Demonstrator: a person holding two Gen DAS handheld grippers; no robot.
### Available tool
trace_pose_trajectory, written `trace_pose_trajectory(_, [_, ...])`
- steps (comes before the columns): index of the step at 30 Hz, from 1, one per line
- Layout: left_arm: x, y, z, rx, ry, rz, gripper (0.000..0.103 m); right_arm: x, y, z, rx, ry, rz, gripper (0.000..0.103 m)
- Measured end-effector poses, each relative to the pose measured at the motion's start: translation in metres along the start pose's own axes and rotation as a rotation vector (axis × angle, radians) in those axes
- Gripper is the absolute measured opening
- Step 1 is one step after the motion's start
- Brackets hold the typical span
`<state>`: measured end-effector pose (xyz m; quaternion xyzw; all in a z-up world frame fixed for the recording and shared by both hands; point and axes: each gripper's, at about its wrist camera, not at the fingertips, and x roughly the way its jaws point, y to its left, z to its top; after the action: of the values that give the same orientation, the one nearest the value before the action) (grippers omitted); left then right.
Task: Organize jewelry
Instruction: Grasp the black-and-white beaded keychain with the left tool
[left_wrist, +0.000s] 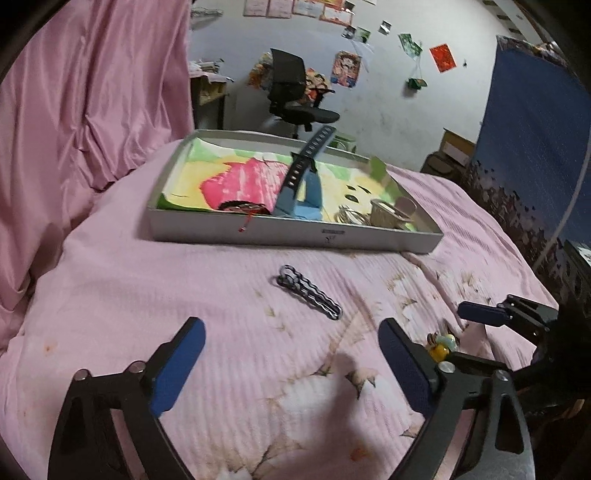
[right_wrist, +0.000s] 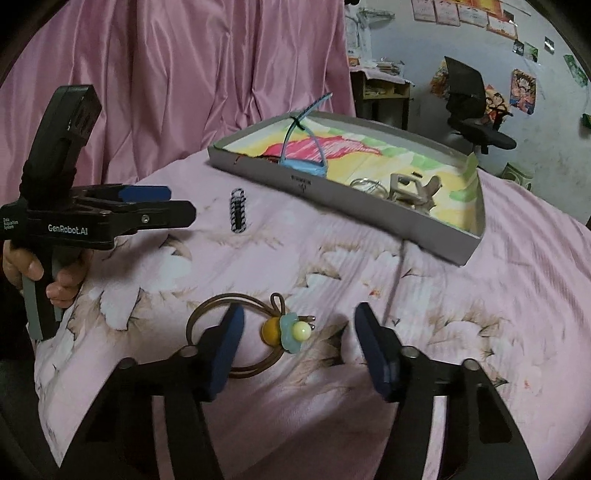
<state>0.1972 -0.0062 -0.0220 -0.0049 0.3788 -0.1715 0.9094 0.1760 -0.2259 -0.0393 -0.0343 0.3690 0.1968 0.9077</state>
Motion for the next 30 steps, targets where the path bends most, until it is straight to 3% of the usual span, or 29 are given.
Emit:
trace_pose_trajectory(3, [0.007,-0.004,0.001,0.016,0.021,-0.02,0.084,0.004,0.002,0.0,-0.005,0.019,0.008,0.038])
trace_pose_trajectory(10, [0.023,-0.01,0.009,0.025,0.06,-0.063,0.075,0.01,0.004,-0.002,-0.01,0.061,0.003,0.035])
trace_pose_trajectory(15, [0.033,-0.009,0.014,0.001,0.083,-0.078,0.071,0.011,-0.001,-0.002,0.015,0.063,-0.021,0.026])
trace_pose_trajectory(30, [0.061,-0.002,0.025,-0.068,0.147,-0.065,0.038,0.032,-0.016,0.01,0.085,0.058,-0.061,0.025])
